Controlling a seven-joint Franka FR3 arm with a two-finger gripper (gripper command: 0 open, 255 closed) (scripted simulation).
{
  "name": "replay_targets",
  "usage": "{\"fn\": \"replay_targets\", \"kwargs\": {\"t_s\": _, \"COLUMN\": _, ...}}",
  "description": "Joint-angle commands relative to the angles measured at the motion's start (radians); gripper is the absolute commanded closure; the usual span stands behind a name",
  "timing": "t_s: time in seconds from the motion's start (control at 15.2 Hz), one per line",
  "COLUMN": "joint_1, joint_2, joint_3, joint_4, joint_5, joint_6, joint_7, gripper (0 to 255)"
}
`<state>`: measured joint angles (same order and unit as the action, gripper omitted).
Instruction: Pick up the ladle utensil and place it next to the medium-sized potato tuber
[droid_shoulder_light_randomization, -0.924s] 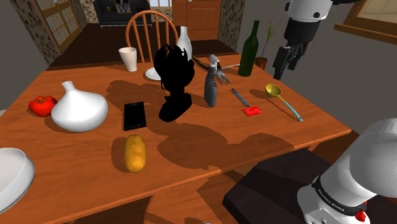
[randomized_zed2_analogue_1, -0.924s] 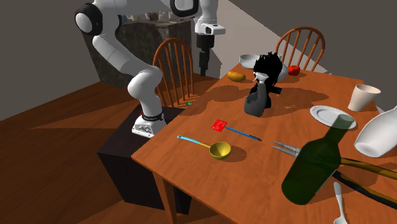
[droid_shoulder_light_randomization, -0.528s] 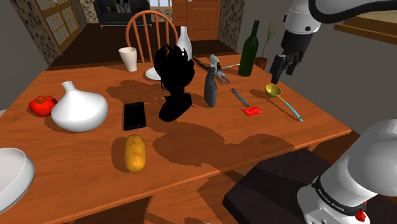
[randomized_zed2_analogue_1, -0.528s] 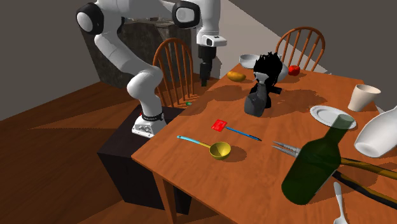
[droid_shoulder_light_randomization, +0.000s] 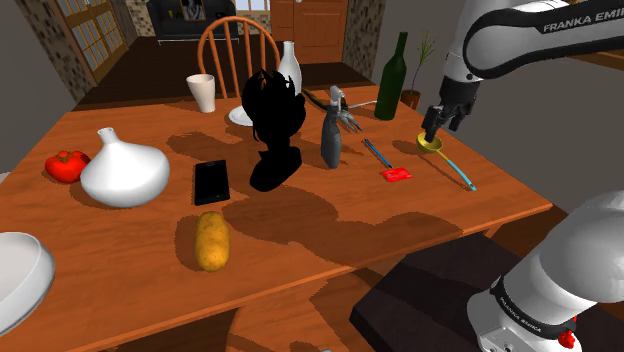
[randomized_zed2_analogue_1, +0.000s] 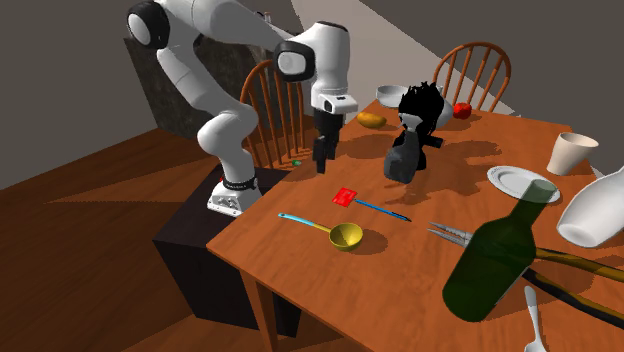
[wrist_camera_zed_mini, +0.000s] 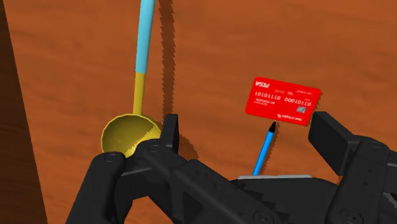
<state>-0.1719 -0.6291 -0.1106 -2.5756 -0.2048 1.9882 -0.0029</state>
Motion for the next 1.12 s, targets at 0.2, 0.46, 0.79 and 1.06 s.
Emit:
{"fn": "replay_targets", "kwargs": {"t_s": 0.2, "joint_1": -0.062, "joint_2": 0.117, "joint_3": -0.055, "joint_4": -0.027, "joint_5": -0.052, "joint_6": 0.165, "joint_7": 0.021, "gripper": 0}}
{"fn": "replay_targets", "kwargs": {"t_s": 0.46, "joint_1": -0.109, "joint_2": 0.228, "joint_3": -0.104, "joint_4": -0.026, "joint_5": -0.089, "joint_6": 0.293, "joint_7": 0.034, "gripper": 0}}
{"fn": "replay_targets", "kwargs": {"t_s": 0.79, "joint_1": -0.142, "joint_2": 0.337, "joint_3": -0.143, "joint_4": -0.023, "joint_5": -0.113, "joint_6": 0.412, "joint_7": 0.044, "gripper": 0}}
{"fn": "replay_targets", "kwargs": {"t_s": 1.06, "joint_1": -0.146, "joint_2": 0.386, "joint_3": -0.153, "joint_4": -0.038, "joint_5": -0.12, "joint_6": 0.477, "joint_7": 0.046, "gripper": 0}}
